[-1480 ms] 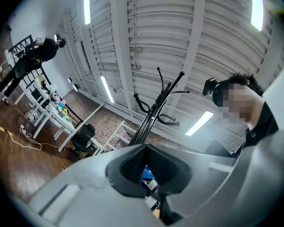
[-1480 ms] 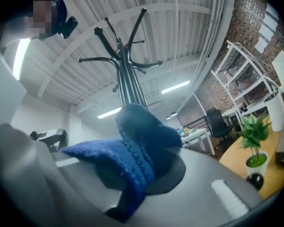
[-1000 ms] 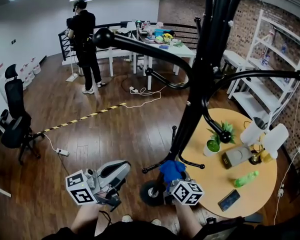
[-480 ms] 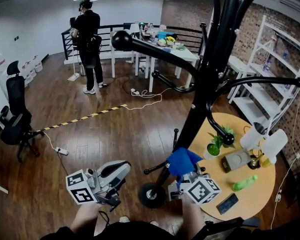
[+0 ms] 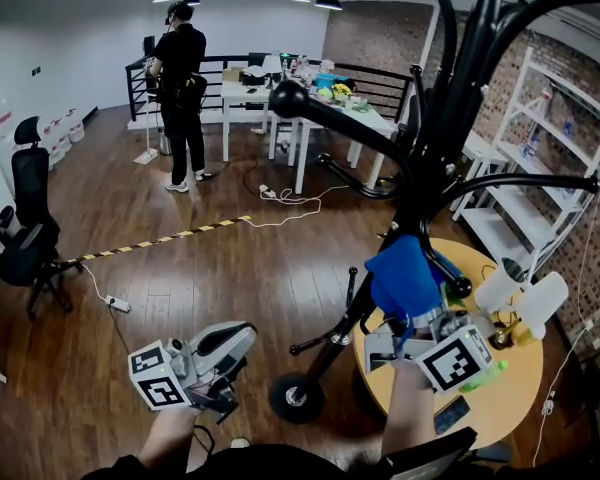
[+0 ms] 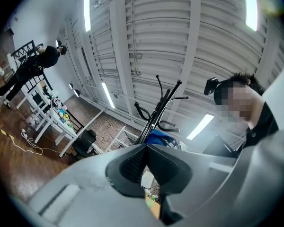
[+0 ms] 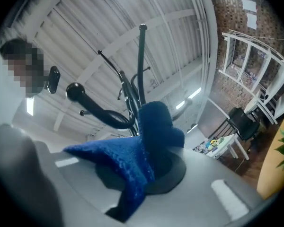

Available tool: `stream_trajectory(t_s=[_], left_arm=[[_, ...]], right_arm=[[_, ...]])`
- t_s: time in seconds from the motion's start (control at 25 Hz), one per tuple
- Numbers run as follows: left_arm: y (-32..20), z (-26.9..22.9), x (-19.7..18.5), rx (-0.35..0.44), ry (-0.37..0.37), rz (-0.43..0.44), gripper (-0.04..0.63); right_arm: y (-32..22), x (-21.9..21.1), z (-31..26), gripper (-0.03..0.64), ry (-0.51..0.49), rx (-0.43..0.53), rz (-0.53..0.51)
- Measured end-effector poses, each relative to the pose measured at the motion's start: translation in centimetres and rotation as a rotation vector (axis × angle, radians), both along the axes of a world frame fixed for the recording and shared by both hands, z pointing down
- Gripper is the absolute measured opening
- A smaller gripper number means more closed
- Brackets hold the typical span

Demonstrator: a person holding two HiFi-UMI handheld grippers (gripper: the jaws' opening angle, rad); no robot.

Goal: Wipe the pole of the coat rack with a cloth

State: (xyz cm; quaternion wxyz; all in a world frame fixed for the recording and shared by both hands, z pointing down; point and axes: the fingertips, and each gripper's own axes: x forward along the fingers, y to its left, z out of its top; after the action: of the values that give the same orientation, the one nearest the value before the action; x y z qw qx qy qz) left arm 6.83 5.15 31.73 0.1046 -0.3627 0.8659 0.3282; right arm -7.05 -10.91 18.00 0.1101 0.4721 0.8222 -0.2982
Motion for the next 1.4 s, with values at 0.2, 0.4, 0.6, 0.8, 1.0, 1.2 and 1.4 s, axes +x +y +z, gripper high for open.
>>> stream_trajectory(t_s=[0.2,0.4,0.6,0.8,1.0,1.2,1.4], left_arm=[[0.7,0.0,0.2,0.010,-0.010,-0.019,0.003],[1.2,0.2,0.3,0.016,-0.005,-0.030,0.002],[0.2,1.0,-0.1,0.009,0.011,-0.014,0.003],[-0.6,1.1,-0.7,0.004,0.026,0.009,0.002],[-1.5,1.2,-1.2,-0.006,0.042,0.027,0.002],[-1.9,1.4,-1.3,-0.015,0.055,0.032,0.002],[-2.3,1.5,-1.3,-0.023,0.062,0.035,0.002]], right_arm=[[0.0,-0.2,-1.3,0.023,-0.024,-0.013,0.041],[0.0,-0.1,0.7,0.023,0.014,0.001,0.055],[-0.3,-0.4,5.7,0.023,0.115,0.012,0.032],[-0.1,-0.6,11.0,0.023,0.170,0.036,0.005],[0.1,-0.6,17.5,0.023,0.206,0.097,0.020],[0.1,-0.7,25.2,0.023,0.289,0.174,0.036],[-0.2,-1.2,32.1,0.023,0.352,0.283,0.081]])
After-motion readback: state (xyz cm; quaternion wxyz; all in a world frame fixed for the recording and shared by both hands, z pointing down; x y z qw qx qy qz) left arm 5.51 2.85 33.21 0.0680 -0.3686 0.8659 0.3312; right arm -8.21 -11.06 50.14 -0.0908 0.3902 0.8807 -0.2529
